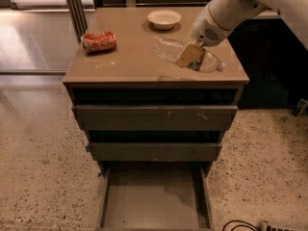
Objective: Place water bottle into bottom drawer
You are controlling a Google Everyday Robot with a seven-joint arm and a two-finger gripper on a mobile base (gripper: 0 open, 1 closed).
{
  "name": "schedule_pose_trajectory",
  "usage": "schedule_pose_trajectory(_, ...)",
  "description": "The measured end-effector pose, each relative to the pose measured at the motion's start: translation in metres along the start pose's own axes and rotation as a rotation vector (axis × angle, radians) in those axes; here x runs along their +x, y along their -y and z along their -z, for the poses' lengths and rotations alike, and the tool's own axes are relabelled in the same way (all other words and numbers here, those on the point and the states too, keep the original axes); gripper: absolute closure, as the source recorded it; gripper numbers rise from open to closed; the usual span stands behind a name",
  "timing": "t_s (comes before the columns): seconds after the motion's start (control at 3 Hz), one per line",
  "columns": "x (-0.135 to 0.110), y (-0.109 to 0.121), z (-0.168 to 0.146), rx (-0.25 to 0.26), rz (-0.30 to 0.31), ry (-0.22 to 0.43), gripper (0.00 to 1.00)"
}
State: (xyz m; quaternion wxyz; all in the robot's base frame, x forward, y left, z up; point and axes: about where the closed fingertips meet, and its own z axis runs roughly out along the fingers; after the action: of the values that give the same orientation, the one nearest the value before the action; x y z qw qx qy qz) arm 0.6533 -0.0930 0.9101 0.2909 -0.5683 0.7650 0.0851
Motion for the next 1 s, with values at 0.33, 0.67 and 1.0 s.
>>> schedule_pose_trajectory(0.33,0.010,-0.050,0.018,-0.081,-0.056,0.093,1.00)
schedule_pose_trajectory(0.67,0.009,-0.055,0.017,-0.083,-0.063,0.095,1.00)
schedule_pose_trajectory(1.0,0.015,-0.086,0.018,-0.118,-0.098,0.097,1.00)
